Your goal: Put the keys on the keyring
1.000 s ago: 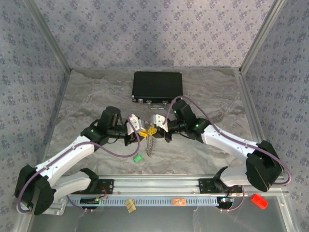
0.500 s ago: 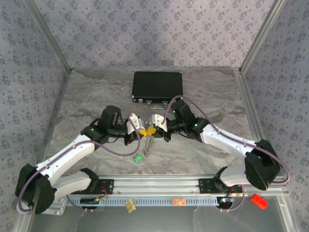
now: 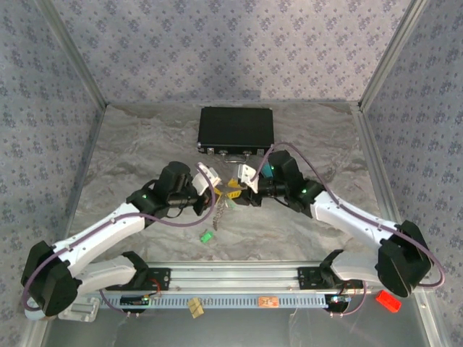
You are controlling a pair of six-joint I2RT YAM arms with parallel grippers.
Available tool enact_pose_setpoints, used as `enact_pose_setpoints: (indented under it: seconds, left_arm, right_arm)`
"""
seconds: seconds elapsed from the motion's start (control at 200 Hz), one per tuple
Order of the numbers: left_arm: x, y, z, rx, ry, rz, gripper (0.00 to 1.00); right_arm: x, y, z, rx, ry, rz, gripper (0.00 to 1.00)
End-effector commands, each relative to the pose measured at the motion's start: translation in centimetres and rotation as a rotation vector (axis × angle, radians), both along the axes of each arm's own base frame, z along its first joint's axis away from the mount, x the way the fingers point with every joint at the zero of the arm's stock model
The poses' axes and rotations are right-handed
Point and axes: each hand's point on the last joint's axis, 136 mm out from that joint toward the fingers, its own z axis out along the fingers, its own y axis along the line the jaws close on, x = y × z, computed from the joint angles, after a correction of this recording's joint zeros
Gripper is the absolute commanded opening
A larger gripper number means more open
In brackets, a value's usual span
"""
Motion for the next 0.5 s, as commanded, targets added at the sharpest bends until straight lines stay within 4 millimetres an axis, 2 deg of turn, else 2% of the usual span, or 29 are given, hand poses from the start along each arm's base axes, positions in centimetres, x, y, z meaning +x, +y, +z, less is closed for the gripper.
enact_pose_setpoints:
  seconds: [0.0, 0.1, 0.2, 0.325, 0.495]
  left_arm:
    - [3.2, 1.3, 3.1, -0.085, 0.108, 0.331, 0.0]
    - [3.5, 1.8, 2.7, -0.06, 0.241, 0.447, 0.0]
    - [3.7, 1.8, 2.6, -0.088, 0.358, 0.545, 0.0]
    - [3.8, 1.6, 2.3, -0.147, 0.504, 0.662, 0.0]
    - [3.4, 1.4, 1.6, -0.209, 0.711, 0.816, 0.0]
  right_arm:
    - [-1.9, 0.3, 0.6, 0.021, 0.019, 0.007, 0.31]
    - [-3.6, 1.4, 0.7, 0.032, 0.022, 0.023, 0.27]
    - [-4.3, 2.8, 0.9, 0.076, 0.02, -0.003, 0.22]
    - [-2.0, 3.6, 0.6, 0.149, 0.021, -0.19, 0.2]
    - [0.7, 3.8, -2.0, 0.145, 0.065, -0.354, 0.24]
